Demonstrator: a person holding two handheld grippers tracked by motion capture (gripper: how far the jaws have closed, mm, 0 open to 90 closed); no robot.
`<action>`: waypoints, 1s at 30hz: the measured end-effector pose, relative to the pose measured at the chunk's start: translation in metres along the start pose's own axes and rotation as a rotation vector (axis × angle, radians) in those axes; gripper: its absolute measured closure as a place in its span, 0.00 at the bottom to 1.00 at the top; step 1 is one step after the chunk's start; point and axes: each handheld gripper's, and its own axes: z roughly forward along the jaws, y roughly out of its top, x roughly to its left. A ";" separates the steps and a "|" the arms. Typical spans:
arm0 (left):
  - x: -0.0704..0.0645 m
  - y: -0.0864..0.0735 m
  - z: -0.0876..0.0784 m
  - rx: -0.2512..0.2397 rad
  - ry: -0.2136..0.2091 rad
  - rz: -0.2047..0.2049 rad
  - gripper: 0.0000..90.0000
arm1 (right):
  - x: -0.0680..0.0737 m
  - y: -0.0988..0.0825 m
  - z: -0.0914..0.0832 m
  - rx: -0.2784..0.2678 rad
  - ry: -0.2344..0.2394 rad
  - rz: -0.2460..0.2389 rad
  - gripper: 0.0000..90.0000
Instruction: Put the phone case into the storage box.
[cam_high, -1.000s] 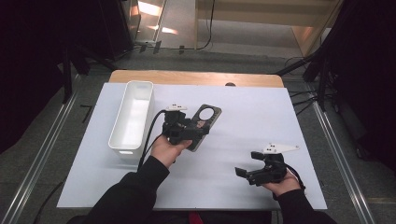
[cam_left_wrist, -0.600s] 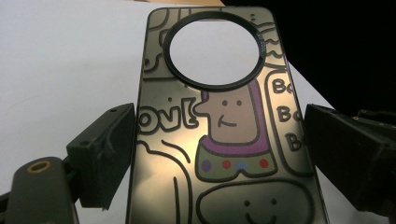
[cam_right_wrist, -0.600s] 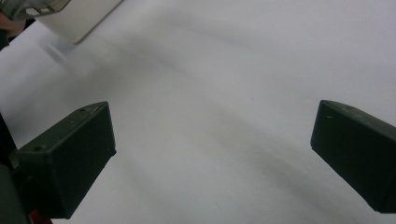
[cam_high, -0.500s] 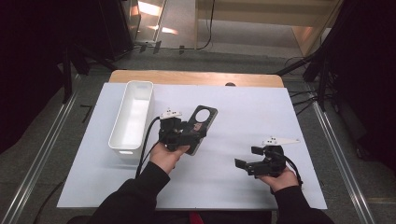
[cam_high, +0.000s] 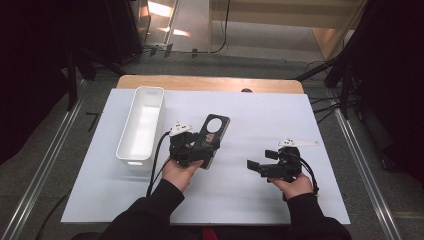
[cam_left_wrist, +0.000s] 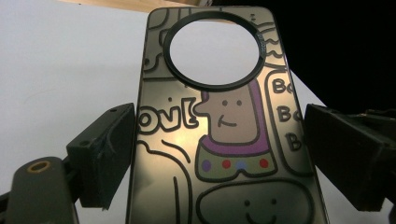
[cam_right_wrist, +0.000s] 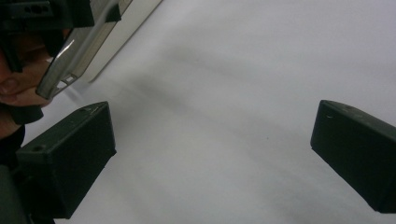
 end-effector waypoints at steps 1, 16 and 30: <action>0.000 -0.001 0.000 -0.006 0.005 -0.002 0.13 | 0.000 0.001 0.000 -0.005 0.000 0.000 0.00; -0.001 -0.011 0.002 -0.012 0.013 -0.017 0.13 | 0.006 0.013 0.011 -0.027 0.014 -0.001 0.00; -0.001 -0.015 0.003 -0.042 0.031 -0.028 0.13 | 0.010 0.024 0.018 -0.054 0.053 0.011 0.12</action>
